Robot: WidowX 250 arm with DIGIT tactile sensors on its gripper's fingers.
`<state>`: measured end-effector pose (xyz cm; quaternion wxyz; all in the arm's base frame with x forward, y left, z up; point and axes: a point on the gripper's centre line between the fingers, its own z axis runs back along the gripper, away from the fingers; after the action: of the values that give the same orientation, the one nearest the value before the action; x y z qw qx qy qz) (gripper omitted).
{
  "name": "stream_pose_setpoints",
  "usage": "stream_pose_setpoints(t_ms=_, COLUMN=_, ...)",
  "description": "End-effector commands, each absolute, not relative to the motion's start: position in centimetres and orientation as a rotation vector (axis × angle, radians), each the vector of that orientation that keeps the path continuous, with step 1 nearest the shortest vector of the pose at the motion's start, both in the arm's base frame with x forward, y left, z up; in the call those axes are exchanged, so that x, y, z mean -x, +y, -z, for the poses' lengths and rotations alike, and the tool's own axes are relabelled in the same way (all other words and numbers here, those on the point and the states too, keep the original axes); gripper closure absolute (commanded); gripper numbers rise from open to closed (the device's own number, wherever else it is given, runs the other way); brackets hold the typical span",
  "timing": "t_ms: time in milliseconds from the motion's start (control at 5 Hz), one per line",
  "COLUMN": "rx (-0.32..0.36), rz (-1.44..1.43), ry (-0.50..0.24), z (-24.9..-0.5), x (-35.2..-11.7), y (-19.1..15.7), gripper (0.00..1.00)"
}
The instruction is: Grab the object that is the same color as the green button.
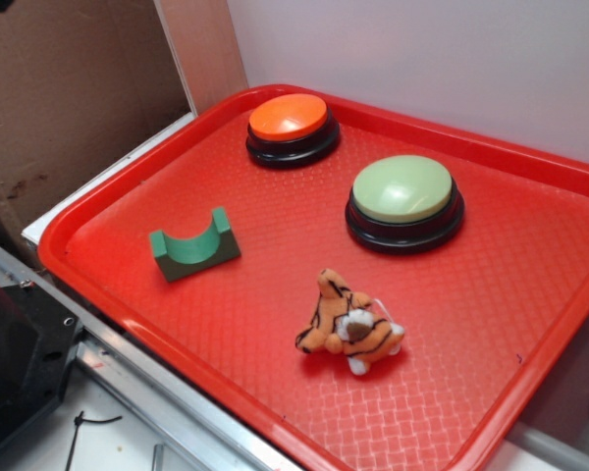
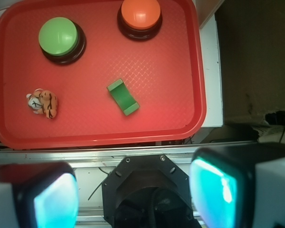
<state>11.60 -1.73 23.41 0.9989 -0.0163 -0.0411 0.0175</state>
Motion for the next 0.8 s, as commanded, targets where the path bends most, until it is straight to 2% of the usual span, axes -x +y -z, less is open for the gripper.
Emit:
stream_pose_setpoints(t_ms=0, rx=0.033, rz=-0.035, ry=-0.082, z=-23.4, x=-11.6, y=-1.7, gripper=0.0)
stream_pose_setpoints(t_ms=200, rx=0.02, rz=0.043, ry=-0.119, z=-22.0, x=-12.2, y=-1.0, gripper=0.0)
stream_pose_setpoints(t_ms=400, rx=-0.018, rz=0.145, ry=-0.121, z=-19.2, x=-13.5, y=-0.3, gripper=0.0)
stream_pose_setpoints(t_ms=600, rx=-0.07, rz=0.219, ry=-0.159, z=-16.4, x=-14.5, y=-0.3, gripper=0.0)
